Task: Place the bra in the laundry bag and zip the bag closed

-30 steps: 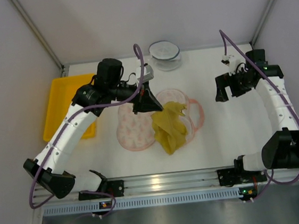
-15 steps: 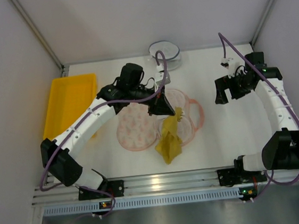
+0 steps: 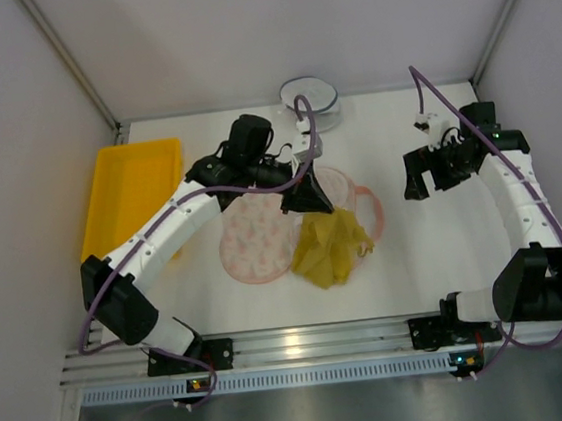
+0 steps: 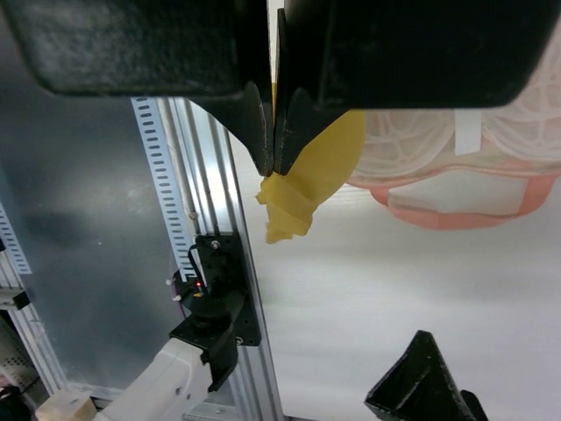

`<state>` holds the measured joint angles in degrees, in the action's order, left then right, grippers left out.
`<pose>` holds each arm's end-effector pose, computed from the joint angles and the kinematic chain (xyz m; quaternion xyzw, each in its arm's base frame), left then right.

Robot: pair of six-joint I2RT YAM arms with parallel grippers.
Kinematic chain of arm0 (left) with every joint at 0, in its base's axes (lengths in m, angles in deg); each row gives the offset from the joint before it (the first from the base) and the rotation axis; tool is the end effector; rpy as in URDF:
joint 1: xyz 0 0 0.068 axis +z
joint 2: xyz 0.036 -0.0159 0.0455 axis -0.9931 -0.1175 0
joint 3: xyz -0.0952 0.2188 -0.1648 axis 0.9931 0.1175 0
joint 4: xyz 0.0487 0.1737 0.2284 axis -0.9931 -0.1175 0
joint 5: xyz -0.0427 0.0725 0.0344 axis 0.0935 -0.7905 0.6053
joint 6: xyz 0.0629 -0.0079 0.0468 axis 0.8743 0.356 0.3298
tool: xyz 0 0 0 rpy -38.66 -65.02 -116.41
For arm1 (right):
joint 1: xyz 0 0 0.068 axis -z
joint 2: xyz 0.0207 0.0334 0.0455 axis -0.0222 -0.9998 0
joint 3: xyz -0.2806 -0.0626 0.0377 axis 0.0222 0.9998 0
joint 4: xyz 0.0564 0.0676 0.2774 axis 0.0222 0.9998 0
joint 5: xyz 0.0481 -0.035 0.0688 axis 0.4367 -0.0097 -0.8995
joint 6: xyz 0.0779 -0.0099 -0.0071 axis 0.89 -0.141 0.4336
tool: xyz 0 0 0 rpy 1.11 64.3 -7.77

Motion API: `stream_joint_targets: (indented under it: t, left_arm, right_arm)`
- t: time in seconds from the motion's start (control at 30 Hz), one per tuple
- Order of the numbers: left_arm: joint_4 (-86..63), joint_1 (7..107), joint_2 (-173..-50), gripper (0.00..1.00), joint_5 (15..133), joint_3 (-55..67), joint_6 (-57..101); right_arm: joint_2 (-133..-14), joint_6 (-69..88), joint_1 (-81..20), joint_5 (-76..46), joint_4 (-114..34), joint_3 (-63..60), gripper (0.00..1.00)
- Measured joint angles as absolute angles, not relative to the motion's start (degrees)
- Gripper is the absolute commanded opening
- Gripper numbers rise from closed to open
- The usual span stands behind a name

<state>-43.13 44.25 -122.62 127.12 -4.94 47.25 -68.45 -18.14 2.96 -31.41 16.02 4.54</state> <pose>0.2521 -0.2808 0.3777 0.5512 0.5724 -0.5301 0.2959 0.2964 0.0061 0.2947 -0.1871 0.9332 0.1514 0.2667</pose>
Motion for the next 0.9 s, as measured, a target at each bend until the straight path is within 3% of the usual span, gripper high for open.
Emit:
stream_joint_targets:
  t: [0.73, 0.8, 0.9]
  left_arm:
    - [-31.5, 57.1, -147.5, 0.00, 117.1, -16.5, 41.3]
    - [-31.4, 57.2, -149.7, 0.04, 117.0, -16.5, 41.3]
    - [-31.4, 57.0, -152.3, 0.20, 116.5, -16.5, 41.5]
  right_arm:
    - [-68.4, -18.0, 3.0, -31.4, 15.9, 5.6, 0.99]
    - [-68.4, -18.0, 3.0, -31.4, 15.8, 5.6, 0.99]
    - [-68.4, -17.9, 3.0, -31.4, 15.8, 5.6, 1.00]
